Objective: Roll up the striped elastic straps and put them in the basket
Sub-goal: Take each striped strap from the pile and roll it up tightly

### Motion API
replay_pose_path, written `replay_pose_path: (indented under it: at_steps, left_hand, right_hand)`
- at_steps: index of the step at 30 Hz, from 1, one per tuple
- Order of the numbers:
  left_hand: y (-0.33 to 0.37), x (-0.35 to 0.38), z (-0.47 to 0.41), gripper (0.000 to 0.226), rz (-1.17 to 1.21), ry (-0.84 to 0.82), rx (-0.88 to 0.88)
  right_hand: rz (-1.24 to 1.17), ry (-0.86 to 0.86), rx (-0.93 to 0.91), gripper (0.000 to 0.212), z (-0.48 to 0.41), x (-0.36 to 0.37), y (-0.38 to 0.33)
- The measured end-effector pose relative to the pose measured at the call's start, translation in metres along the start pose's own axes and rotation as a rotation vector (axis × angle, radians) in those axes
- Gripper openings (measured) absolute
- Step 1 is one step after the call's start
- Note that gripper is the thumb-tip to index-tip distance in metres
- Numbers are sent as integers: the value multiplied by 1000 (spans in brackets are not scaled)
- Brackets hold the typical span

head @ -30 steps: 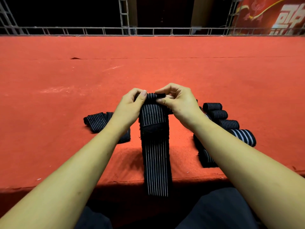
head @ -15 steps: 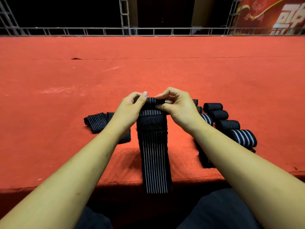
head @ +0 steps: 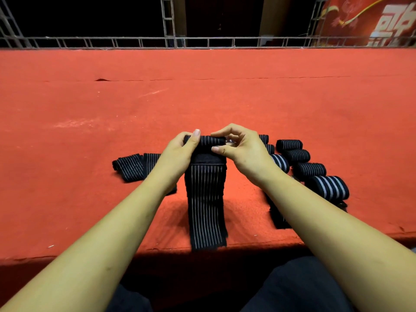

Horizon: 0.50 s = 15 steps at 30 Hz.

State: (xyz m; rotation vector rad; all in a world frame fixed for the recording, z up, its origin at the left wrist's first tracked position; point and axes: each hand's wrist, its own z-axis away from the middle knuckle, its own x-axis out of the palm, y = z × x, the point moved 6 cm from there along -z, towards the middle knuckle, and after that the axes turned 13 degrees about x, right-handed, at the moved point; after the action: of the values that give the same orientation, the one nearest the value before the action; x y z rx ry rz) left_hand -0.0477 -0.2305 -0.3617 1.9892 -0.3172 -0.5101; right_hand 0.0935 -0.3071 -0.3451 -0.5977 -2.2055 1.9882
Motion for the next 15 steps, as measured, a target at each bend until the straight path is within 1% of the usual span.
replay_pose_path:
  at_steps: [2, 5, 8, 11, 13, 15]
  left_hand:
    - [-3, 0, 1, 24, 156, 2, 6]
    - [-5, 2, 3, 12, 267, -56, 60]
    - [-2, 6, 6, 23, 305, -119, 124]
    - [0, 5, 6, 31, 283, -131, 145]
    - [-2, 5, 5, 30, 271, -125, 102]
    - [-7, 8, 5, 24, 295, -119, 7]
  right_hand:
    - [-13, -18, 4, 16, 2, 2, 1]
    - [-30, -32, 23, 15, 2, 4, 3]
    - [-8, -32, 34, 21, 0, 4, 7]
    - [9, -20, 6, 28, 0, 2, 6]
    - [-8, 7, -28, 27, 1, -1, 5]
    - [-27, 23, -36, 27, 2, -3, 5]
